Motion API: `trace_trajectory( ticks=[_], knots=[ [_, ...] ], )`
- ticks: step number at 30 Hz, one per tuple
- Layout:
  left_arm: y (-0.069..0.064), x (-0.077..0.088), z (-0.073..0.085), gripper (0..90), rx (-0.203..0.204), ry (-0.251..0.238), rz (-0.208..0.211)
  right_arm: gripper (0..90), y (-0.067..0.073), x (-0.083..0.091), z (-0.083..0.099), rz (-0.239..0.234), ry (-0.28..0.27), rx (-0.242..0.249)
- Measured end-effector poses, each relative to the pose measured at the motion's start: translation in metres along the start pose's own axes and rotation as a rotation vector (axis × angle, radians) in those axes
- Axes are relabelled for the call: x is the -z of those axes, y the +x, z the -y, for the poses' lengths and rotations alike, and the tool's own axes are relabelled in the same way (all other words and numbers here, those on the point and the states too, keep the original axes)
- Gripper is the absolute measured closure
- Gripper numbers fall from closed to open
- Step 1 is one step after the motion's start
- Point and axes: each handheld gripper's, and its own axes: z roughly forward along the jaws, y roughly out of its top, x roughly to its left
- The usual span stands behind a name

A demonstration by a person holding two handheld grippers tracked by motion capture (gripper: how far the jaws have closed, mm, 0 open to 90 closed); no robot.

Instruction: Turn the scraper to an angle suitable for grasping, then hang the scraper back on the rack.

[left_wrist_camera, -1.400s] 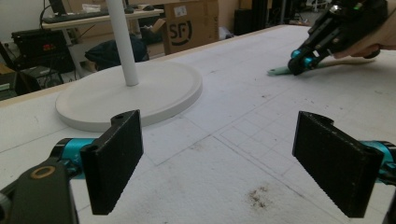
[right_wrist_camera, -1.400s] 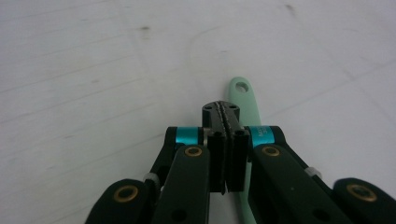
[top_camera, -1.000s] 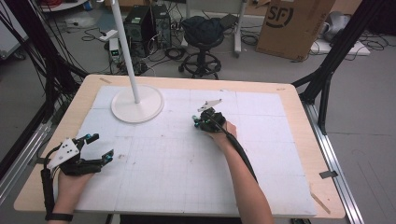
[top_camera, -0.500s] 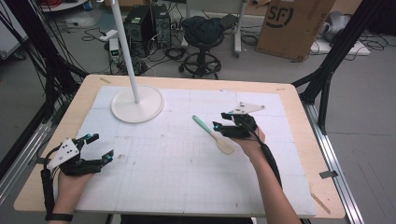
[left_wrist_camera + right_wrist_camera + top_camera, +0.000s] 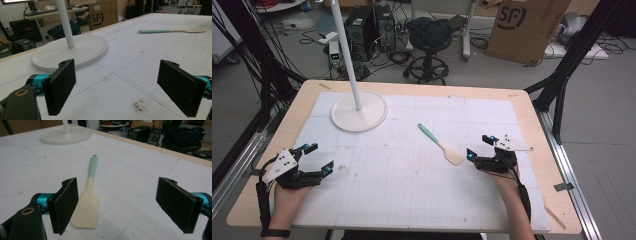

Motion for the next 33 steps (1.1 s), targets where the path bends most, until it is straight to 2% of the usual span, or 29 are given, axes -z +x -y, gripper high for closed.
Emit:
trace_trajectory(
  ticks=[9, 12, 17, 18, 22, 29, 33],
  knots=[
    [0.001, 0.0, 0.0, 16.0, 0.017, -0.006, 0.001, 17.6, 0.003, -0.005, -0.005, -0.015, -0.007, 0.003],
    [0.0, 0.0, 0.0, 15.9, 0.006, -0.003, 0.003, 17.9, 0.004, -0.009, -0.009, -0.021, -0.002, 0.001],
    [0.0, 0.0, 0.0, 15.9, 0.003, -0.002, -0.002, 18.2, 0.006, -0.026, -0.018, -0.052, 0.037, 0.021],
    [0.0, 0.0, 0.0, 16.0, 0.001, -0.001, -0.005, 18.7, 0.007, -0.034, -0.022, -0.063, 0.046, 0.016],
    [-0.001, 0.0, 0.0, 16.0, -0.002, 0.002, -0.008, 19.7, 0.008, -0.046, -0.027, -0.068, 0.063, 0.004],
    [0.0, 0.0, 0.0, 16.0, 0.002, 0.001, -0.005, 22.9, 0.017, -0.076, -0.033, -0.087, 0.125, 0.014],
    [0.0, 0.0, 0.0, 16.0, -0.002, 0.002, -0.005, 24.1, 0.02, -0.087, -0.033, -0.093, 0.149, 0.02]
  ],
)
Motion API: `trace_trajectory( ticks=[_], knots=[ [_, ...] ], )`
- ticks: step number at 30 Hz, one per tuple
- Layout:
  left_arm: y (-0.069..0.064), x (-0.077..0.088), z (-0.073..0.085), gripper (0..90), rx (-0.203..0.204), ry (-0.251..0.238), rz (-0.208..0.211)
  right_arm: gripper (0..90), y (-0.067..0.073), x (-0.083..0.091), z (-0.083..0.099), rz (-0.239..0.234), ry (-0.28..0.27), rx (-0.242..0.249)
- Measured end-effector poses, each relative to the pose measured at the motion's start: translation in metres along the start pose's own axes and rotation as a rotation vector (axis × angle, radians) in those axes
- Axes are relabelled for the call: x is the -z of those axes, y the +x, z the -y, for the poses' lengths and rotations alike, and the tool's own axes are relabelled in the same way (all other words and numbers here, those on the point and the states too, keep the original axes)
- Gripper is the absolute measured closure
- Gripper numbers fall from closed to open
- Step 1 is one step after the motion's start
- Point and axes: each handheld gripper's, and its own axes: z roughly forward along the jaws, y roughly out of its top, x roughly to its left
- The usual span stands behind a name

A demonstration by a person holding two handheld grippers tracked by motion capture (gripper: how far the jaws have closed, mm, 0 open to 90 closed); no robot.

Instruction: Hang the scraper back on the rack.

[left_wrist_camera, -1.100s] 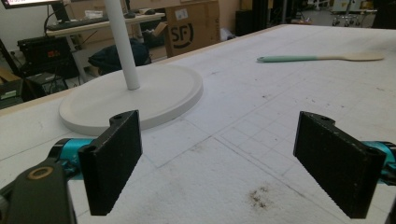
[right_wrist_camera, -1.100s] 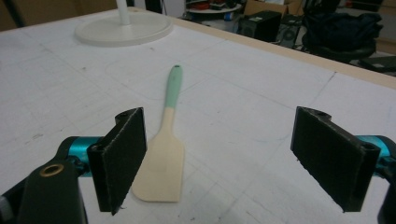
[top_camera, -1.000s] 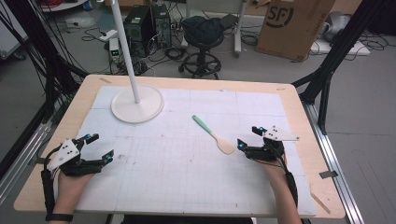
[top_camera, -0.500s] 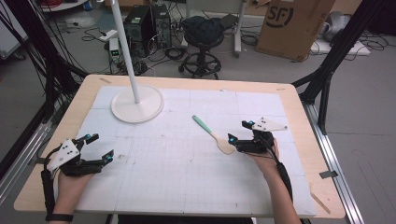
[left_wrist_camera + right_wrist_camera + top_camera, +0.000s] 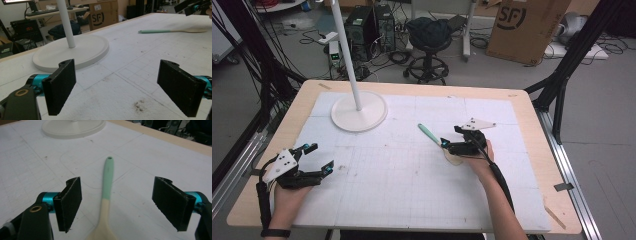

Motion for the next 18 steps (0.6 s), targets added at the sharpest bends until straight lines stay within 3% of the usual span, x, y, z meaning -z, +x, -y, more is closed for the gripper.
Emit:
trace_trajectory(
  ticks=[5, 13, 18],
  knots=[
    [0.0, 0.0, 0.0, 16.0, 0.0, 0.0, 0.0, 27.4, 0.004, -0.014, 0.003, -0.002, 0.053, 0.005],
    [0.0, 0.0, 0.0, 16.0, -0.003, 0.002, 0.0, 43.8, 0.001, -0.025, 0.011, 0.005, 0.129, -0.018],
    [-0.001, -0.001, 0.0, 16.0, -0.002, 0.003, -0.002, 57.1, 0.004, -0.028, 0.011, 0.006, 0.149, 0.003]
  ],
)
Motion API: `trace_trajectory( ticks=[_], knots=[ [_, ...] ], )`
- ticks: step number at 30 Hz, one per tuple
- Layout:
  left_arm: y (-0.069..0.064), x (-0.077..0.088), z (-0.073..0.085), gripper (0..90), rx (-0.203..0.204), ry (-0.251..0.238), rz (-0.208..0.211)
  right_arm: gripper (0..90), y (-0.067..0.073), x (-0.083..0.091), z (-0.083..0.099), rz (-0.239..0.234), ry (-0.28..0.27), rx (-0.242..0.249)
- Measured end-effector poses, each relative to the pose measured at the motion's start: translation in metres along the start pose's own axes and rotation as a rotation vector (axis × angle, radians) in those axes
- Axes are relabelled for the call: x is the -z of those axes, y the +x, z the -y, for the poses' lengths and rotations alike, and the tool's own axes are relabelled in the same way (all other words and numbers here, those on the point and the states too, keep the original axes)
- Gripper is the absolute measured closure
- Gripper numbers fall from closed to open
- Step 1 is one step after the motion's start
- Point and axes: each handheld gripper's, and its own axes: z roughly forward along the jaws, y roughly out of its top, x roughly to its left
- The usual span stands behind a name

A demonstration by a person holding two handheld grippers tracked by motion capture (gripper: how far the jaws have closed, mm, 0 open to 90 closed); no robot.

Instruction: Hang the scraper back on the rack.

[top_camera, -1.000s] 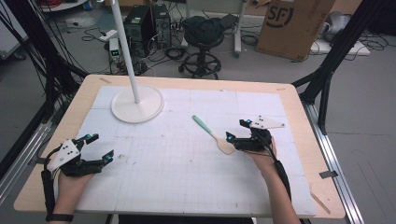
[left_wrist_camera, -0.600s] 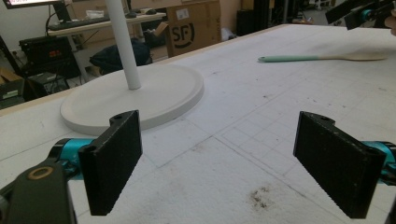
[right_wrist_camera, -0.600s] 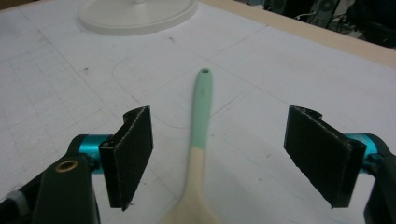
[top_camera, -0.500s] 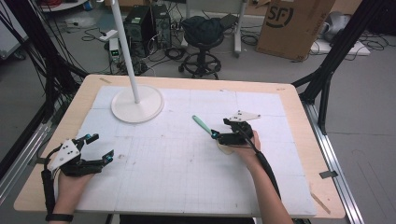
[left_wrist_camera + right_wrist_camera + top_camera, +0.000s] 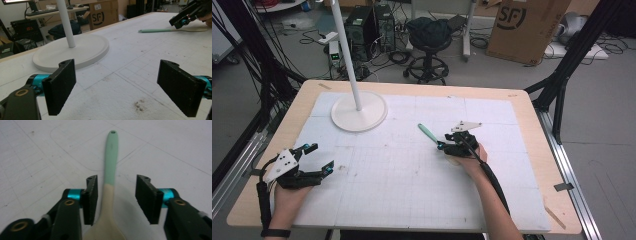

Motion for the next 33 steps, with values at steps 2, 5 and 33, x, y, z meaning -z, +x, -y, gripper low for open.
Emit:
trace_trajectory(
  ticks=[2, 5, 33],
  knots=[
    [-0.001, 0.0, 0.0, 16.1, -0.008, 0.008, -0.002, 61.7, 0.002, -0.002, 0.0, 0.001, 0.019, 0.02],
    [-0.001, -0.001, 0.0, 16.1, -0.013, 0.013, -0.002, 63.2, 0.002, -0.002, -0.001, -0.003, 0.027, 0.022],
    [-0.002, -0.001, -0.001, 16.2, -0.019, 0.02, -0.003, 81.3, 0.004, -0.002, -0.012, -0.013, 0.031, -0.039]
  ],
)
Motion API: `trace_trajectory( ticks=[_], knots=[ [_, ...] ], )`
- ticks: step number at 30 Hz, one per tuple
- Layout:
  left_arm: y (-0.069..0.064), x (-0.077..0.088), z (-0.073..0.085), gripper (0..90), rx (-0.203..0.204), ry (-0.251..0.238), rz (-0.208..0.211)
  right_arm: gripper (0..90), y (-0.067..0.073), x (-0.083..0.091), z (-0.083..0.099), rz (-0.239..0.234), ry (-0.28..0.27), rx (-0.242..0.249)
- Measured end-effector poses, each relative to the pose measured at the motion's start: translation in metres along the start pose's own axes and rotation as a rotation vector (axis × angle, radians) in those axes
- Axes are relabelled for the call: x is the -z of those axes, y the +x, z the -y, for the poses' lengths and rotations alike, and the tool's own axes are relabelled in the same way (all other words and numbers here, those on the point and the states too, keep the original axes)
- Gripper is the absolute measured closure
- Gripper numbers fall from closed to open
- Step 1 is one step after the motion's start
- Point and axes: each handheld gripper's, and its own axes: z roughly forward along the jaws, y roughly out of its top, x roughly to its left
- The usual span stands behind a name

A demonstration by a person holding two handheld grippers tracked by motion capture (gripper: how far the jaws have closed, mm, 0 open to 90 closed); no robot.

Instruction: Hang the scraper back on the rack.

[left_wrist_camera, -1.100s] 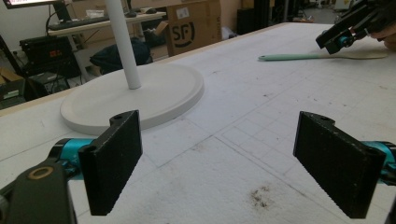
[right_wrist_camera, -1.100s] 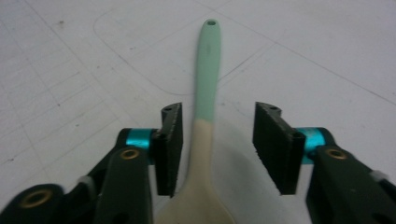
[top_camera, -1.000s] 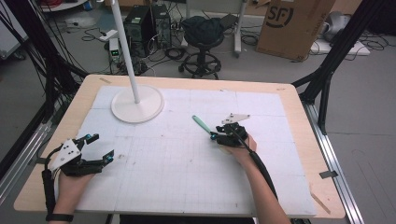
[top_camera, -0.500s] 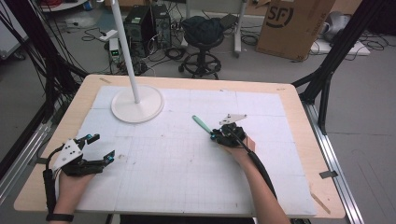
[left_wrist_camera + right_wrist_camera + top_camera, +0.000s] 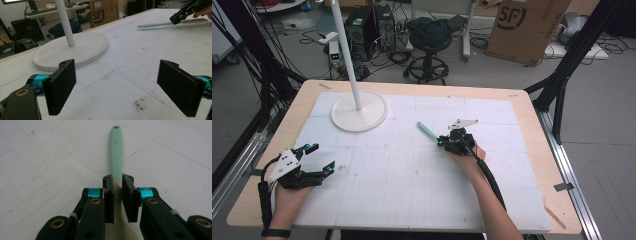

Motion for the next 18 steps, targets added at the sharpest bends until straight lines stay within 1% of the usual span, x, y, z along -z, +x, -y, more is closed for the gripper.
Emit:
trace_trajectory(
  ticks=[2, 3, 6, 7, 8, 9, 10, 11, 12, 16, 17, 18],
  knots=[
    [0.0, 0.0, 0.0, 16.2, 0.0, 0.0, 0.0, 81.3, 0.001, 0.003, -0.005, -0.011, -0.018, -0.001],
    [0.0, 0.0, 0.0, 16.2, -0.001, 0.0, 0.0, 81.3, 0.001, 0.003, -0.005, -0.011, -0.018, -0.001],
    [0.0, 0.0, 0.0, 16.2, -0.002, 0.0, 0.0, 81.4, 0.003, 0.008, -0.014, -0.036, -0.054, -0.006],
    [0.0, 0.0, 0.0, 16.2, -0.002, 0.0, 0.0, 81.3, 0.003, 0.01, -0.017, -0.047, -0.06, -0.012],
    [0.0, 0.0, 0.0, 16.2, 0.0, -0.001, 0.0, 81.3, 0.005, 0.013, -0.026, -0.061, -0.065, -0.013],
    [0.0, 0.0, 0.0, 16.2, -0.001, 0.0, 0.0, 81.3, 0.005, 0.013, -0.026, -0.061, -0.065, -0.013],
    [0.0, 0.0, 0.0, 16.2, -0.001, -0.002, 0.0, 81.3, 0.006, 0.014, -0.031, -0.074, -0.075, -0.008],
    [0.0, 0.0, 0.0, 16.2, -0.001, -0.002, 0.001, 81.3, 0.008, 0.018, -0.042, -0.096, -0.092, -0.005],
    [0.0, 0.0, 0.0, 16.2, -0.001, -0.002, 0.001, 81.3, 0.008, 0.018, -0.042, -0.096, -0.092, -0.005],
    [0.0, 0.0, 0.0, 16.1, 0.0, -0.004, 0.002, 81.3, 0.013, 0.025, -0.068, -0.129, -0.119, 0.025],
    [0.0, 0.0, 0.0, 16.0, 0.001, -0.004, 0.003, 81.3, 0.016, 0.028, -0.081, -0.139, -0.136, 0.042],
    [0.0, 0.0, 0.0, 16.0, 0.002, -0.004, 0.002, 81.3, 0.016, 0.028, -0.081, -0.139, -0.136, 0.042]
  ],
)
